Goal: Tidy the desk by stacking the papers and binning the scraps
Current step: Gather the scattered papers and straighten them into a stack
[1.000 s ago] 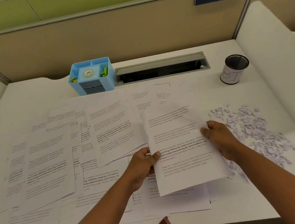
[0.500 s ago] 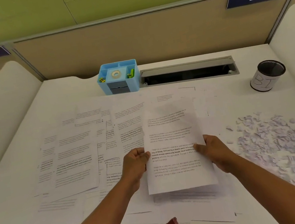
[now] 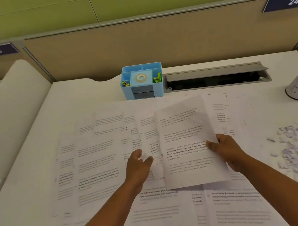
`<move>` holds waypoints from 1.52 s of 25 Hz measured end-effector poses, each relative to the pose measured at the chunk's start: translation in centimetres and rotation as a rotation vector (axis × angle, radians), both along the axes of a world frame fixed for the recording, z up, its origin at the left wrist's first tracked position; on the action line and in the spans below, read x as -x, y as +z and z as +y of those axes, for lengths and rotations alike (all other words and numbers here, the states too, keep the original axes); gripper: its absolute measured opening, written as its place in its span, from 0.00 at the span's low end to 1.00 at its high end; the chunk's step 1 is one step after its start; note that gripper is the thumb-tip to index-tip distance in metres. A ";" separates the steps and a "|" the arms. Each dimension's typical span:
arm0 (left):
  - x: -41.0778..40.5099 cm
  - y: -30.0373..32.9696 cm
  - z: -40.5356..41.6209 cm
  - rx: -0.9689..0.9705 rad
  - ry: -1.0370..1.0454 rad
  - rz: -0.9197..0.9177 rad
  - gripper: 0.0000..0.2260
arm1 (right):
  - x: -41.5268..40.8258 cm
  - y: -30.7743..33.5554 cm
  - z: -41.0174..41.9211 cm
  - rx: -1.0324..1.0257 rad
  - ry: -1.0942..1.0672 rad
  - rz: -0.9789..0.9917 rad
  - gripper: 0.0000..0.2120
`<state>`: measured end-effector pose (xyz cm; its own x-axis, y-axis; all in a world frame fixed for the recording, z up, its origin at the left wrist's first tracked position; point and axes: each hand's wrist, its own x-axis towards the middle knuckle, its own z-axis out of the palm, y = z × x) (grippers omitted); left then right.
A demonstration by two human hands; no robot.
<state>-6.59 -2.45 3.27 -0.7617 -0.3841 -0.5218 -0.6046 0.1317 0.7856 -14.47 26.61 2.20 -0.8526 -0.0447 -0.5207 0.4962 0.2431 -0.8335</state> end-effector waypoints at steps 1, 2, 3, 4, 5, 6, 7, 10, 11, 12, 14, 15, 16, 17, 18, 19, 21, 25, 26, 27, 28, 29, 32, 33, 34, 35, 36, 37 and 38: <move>0.6 -0.3 -0.7 -0.016 -0.013 -0.001 0.28 | 0.3 0.0 -0.6 -0.029 -0.012 0.001 0.06; 1.3 -0.6 -1.4 -0.037 -0.023 0.002 0.28 | 0.7 0.0 -1.1 -0.056 -0.022 0.005 0.06; 2.0 -0.8 -1.9 -0.055 -0.033 -0.003 0.29 | 1.0 0.1 -1.5 -0.081 -0.032 0.011 0.06; 2.7 -1.1 -2.3 -0.078 -0.035 -0.012 0.30 | 1.3 0.0 -1.8 -0.101 -0.038 0.018 0.06; 3.2 -1.3 -2.6 -0.096 -0.040 -0.029 0.31 | 1.5 0.0 -2.0 -0.115 -0.049 0.019 0.05; 3.7 -1.5 -2.7 -0.109 -0.034 -0.044 0.31 | 1.7 -0.1 -2.1 -0.124 -0.063 0.022 0.05; 4.1 -1.7 -2.8 -0.120 -0.025 -0.059 0.32 | 1.9 -0.1 -2.2 -0.133 -0.078 0.025 0.05; 5.1 -2.0 -2.3 -0.135 0.001 -0.096 0.32 | 2.9 -1.0 -2.0 -0.142 -0.094 0.018 0.06; 5.3 -2.1 -2.0 -0.135 0.003 -0.113 0.32 | 3.2 -1.3 -1.8 -0.144 -0.081 0.011 0.06; 5.4 -2.2 -1.6 -0.144 0.017 -0.126 0.31 | 3.3 -1.7 -1.5 -0.146 -0.062 0.004 0.07; 5.6 -1.9 -0.5 -0.159 0.066 -0.123 0.20 | 3.7 -2.3 -0.8 -0.122 -0.038 -0.004 0.07; 5.6 -1.7 0.2 -0.158 0.089 -0.116 0.16 | 3.8 -2.5 -0.5 -0.104 -0.034 -0.009 0.07; 5.6 -1.8 0.7 -0.145 0.110 -0.104 0.14 | 3.9 -2.6 -0.3 -0.086 -0.027 -0.014 0.07; 5.5 -1.9 1.2 -0.112 0.123 -0.083 0.11 | 4.0 -2.8 0.1 -0.065 -0.013 -0.016 0.07; 5.4 -2.1 1.8 -0.063 0.123 -0.070 0.08 | 4.0 -3.0 0.6 -0.037 -0.001 -0.018 0.07; 5.1 -2.1 2.3 -0.008 0.117 -0.061 0.05 | 4.0 -3.2 1.2 0.002 -0.002 -0.026 0.07; 4.6 -2.2 2.9 0.054 0.120 -0.058 0.04 | 4.0 -3.4 2.4 0.145 -0.071 -0.076 0.08; 4.4 -2.1 2.9 0.112 0.109 -0.074 0.05 | 4.2 -3.1 3.9 0.416 -0.200 -0.149 0.10; 4.5 -2.1 2.6 0.129 0.099 -0.084 0.05 | 4.2 -3.1 3.9 0.439 -0.216 -0.152 0.09; 4.6 -2.1 2.4 0.129 0.090 -0.096 0.06 | 4.3 -3.1 3.8 0.458 -0.233 -0.156 0.09; 4.6 -2.2 2.1 0.118 0.086 -0.106 0.06 | 4.3 -3.2 3.8 0.472 -0.253 -0.167 0.09; 4.6 -2.3 1.9 0.108 0.082 -0.113 0.06 | 4.4 -3.2 3.8 0.488 -0.267 -0.181 0.10; 4.7 -2.1 2.0 0.038 0.108 -0.096 0.06 | 4.6 -3.1 4.0 0.521 -0.259 -0.197 0.11; 4.8 -2.1 2.0 0.010 0.123 -0.095 0.07 | 4.6 -3.1 4.1 0.519 -0.255 -0.197 0.12; 4.9 -2.3 1.9 -0.014 0.146 -0.096 0.08 | 4.6 -3.2 4.2 0.509 -0.251 -0.197 0.12; 4.9 -2.3 1.8 -0.042 0.182 -0.101 0.08 | 4.6 -3.2 4.1 0.495 -0.249 -0.199 0.12; 4.9 -2.1 1.7 -0.057 0.209 -0.093 0.09 | 4.6 -3.2 4.0 0.477 -0.253 -0.199 0.12; 4.9 -1.7 1.3 -0.021 0.218 -0.076 0.09 | 4.6 -3.3 3.9 0.462 -0.259 -0.195 0.11; 4.9 -1.0 1.0 0.053 0.214 -0.050 0.11 | 4.6 -3.5 3.8 0.451 -0.264 -0.189 0.10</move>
